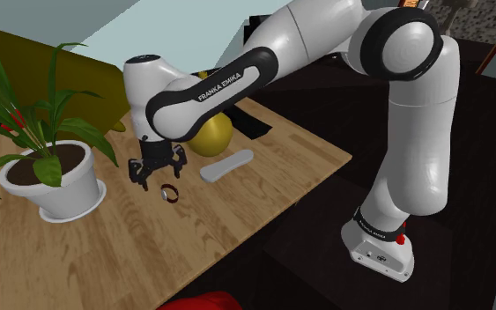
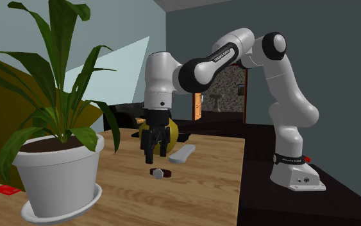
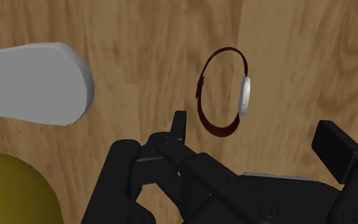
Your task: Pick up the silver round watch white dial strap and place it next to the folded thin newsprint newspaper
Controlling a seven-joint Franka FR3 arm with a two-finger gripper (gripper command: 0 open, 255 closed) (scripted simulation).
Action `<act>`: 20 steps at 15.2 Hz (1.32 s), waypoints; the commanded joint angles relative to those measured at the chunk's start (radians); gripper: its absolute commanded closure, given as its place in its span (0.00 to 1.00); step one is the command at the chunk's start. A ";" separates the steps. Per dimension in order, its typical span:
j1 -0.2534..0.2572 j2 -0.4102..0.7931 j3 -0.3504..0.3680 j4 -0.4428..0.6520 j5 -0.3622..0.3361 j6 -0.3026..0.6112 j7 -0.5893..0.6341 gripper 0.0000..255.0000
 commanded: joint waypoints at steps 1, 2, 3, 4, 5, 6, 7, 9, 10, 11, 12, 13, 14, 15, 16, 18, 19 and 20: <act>0.005 0.015 -0.002 -0.007 -0.007 0.022 0.005 0.00; 0.006 0.023 -0.004 -0.011 -0.010 0.033 0.007 0.00; 0.007 0.027 -0.004 -0.013 -0.012 0.039 0.009 0.00; 0.007 0.027 -0.004 -0.013 -0.012 0.039 0.009 0.00; 0.007 0.027 -0.004 -0.013 -0.012 0.039 0.009 0.00; 0.007 0.027 -0.004 -0.013 -0.012 0.039 0.009 0.00; 0.007 0.027 -0.004 -0.013 -0.012 0.039 0.009 0.00; 0.007 0.027 -0.004 -0.013 -0.012 0.039 0.009 0.00; 0.007 0.027 -0.004 -0.013 -0.012 0.039 0.009 0.00; 0.007 0.027 -0.004 -0.013 -0.012 0.039 0.009 1.00; 0.007 0.027 -0.004 -0.013 -0.012 0.039 0.009 1.00; 0.007 0.027 -0.004 -0.013 -0.012 0.039 0.009 1.00; 0.007 0.027 -0.004 -0.013 -0.012 0.039 0.009 1.00; 0.007 0.027 -0.004 -0.013 -0.012 0.039 0.009 1.00; 0.007 0.027 -0.004 -0.013 -0.012 0.039 0.009 1.00; 0.007 0.027 -0.004 -0.013 -0.012 0.039 0.009 1.00; 0.007 0.027 -0.005 -0.013 -0.012 0.039 0.009 1.00; 0.007 0.027 -0.005 -0.013 -0.012 0.039 0.009 1.00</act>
